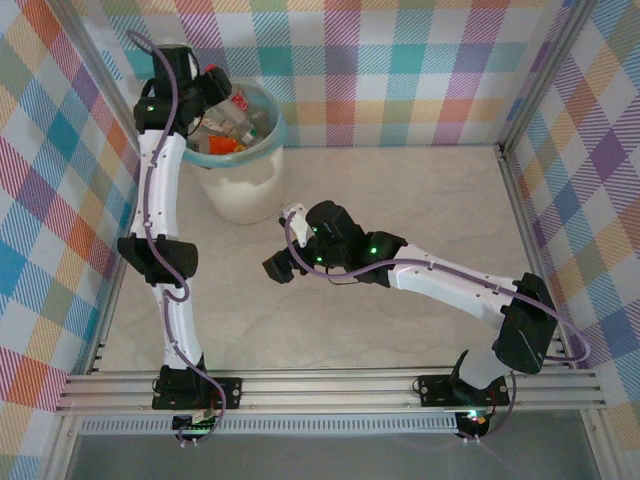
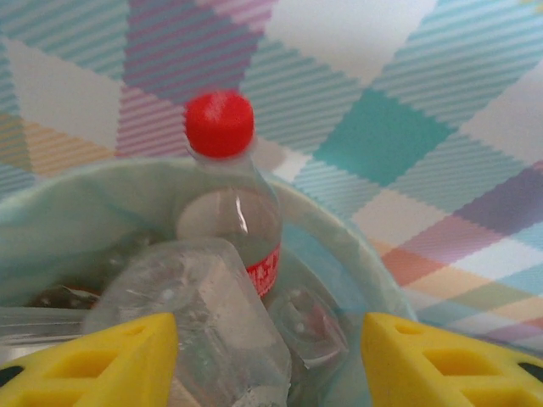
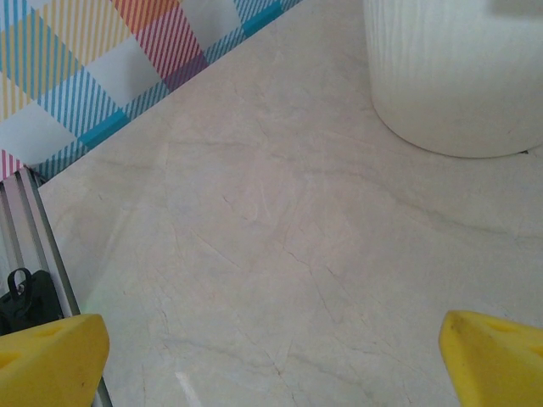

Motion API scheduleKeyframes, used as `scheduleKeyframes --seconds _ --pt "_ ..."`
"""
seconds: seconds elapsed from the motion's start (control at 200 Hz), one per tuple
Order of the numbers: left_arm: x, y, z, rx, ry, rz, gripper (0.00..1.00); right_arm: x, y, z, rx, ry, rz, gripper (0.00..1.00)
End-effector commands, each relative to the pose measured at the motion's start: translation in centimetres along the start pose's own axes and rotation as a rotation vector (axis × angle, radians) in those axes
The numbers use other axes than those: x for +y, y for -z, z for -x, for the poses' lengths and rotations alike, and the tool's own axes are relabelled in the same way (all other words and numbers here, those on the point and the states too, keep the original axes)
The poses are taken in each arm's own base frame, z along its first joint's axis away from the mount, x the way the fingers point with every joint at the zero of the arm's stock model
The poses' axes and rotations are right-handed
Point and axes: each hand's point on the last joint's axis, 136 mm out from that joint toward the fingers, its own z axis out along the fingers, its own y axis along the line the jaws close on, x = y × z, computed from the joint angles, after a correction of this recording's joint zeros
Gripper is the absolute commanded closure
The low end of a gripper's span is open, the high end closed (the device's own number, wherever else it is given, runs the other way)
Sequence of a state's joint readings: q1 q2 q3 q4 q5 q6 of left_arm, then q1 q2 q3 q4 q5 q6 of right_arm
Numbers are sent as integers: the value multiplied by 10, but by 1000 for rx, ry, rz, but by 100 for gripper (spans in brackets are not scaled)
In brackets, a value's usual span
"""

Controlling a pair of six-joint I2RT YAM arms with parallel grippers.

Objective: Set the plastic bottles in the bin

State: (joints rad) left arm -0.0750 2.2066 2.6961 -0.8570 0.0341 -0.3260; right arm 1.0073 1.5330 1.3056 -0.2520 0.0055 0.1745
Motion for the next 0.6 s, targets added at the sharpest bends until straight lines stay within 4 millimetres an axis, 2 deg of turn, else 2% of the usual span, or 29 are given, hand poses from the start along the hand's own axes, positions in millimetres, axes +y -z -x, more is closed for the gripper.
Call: scheduleKeyframes --seconds 0.0,0.155,0.395,0.49,0.595 --pt "-2 -14 -18 58 -29 -16 42 0 1 2 2 -7 9 0" --pt "2 -18 -30 101 -38 -4 42 1 1 1 6 -10 11 0" --pt "2 -14 -34 122 -41 -6 43 2 -2 2 5 -18 22 0" --pt "-3 -3 -25 98 -36 -18 43 3 -1 3 6 -18 23 0" --pt "-16 27 3 12 -32 -49 41 3 3 7 -3 -15 18 0"
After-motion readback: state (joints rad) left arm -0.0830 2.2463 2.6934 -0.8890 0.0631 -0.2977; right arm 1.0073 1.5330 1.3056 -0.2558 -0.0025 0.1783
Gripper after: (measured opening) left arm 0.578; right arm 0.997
